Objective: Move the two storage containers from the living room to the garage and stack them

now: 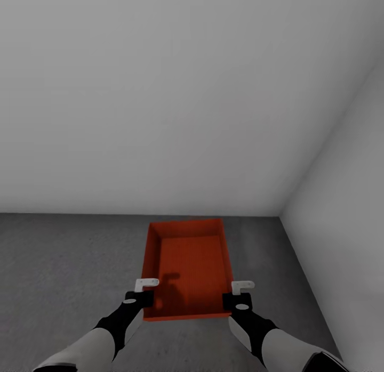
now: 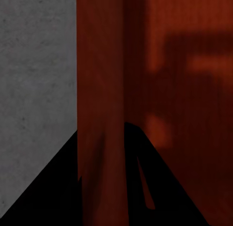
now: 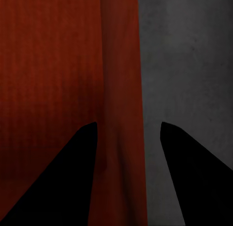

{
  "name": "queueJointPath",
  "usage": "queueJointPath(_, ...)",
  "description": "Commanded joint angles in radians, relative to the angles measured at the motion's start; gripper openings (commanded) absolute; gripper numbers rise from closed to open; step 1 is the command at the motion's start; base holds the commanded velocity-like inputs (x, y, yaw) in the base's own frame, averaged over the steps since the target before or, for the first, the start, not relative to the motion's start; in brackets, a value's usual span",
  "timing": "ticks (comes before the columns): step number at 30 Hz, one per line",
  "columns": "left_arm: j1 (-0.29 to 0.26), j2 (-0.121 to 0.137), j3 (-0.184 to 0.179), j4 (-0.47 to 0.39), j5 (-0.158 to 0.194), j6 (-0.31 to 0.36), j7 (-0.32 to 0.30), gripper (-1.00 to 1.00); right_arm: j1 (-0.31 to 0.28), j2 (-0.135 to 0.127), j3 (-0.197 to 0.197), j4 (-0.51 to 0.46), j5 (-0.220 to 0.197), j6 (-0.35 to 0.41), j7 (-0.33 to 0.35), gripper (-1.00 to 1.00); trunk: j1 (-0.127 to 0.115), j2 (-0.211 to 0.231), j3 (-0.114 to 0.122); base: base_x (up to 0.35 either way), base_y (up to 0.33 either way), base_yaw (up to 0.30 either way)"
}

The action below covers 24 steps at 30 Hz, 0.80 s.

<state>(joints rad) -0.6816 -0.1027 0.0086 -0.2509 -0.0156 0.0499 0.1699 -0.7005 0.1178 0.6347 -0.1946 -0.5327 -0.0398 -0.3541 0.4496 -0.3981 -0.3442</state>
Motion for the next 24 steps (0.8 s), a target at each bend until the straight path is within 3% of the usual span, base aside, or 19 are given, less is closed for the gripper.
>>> queueJointPath(1, -0.001, 0.072, 0.025, -0.007, 0.031, 0.002, -0.006, -1.00, -0.001, -0.056, -0.032, 0.000, -0.038, -0.002, 0.058, -1.00, 0.000, -0.002, -0.003, 0.000, 0.000, 0.000)
queueJointPath(24, -0.001, 0.072, 0.024, -0.007, 0.031, 0.008, -0.010, -1.00, -0.001, -0.056, -0.032, 0.000, -0.038, -0.002, 0.058, -1.00, 0.000, -0.002, -0.041, 0.000, 0.000, 0.000)
